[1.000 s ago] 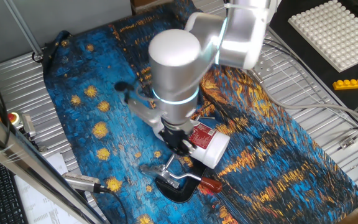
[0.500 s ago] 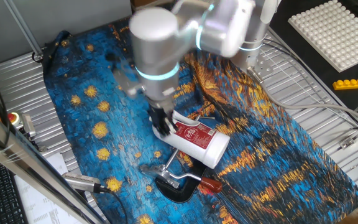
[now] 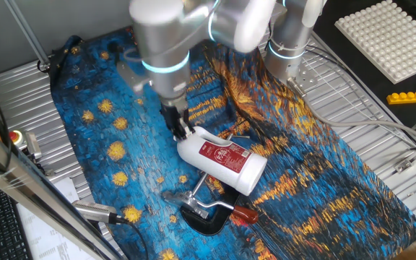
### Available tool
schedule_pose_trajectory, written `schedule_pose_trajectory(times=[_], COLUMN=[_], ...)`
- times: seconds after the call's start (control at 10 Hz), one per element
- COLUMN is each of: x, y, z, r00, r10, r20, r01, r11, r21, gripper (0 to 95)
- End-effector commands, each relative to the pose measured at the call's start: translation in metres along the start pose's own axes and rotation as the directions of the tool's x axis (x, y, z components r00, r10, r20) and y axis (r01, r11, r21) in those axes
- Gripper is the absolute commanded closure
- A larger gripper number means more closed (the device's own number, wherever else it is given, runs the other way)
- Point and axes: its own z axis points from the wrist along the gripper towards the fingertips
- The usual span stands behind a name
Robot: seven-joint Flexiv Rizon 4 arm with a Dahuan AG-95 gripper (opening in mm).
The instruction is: Push down the lever
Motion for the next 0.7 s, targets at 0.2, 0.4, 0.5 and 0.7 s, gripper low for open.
schedule_pose_trajectory(times=[0.2, 0.4, 0.5, 0.7], x=[0.005, 0.010, 0.012, 0.015], y=[-0.016, -0.030, -0.035, -0.044], z=[-0.001, -0.002, -0.003, -0.004], r00=[0.997, 0.997, 0.997, 0.996], r10=[0.070, 0.074, 0.078, 0.085], r20=[-0.015, -0.012, -0.010, -0.006], r01=[-0.069, -0.073, -0.077, -0.085], r11=[0.996, 0.996, 0.996, 0.996], r21=[0.059, 0.040, 0.036, 0.020], gripper=[95.0, 95.0, 95.0, 95.0])
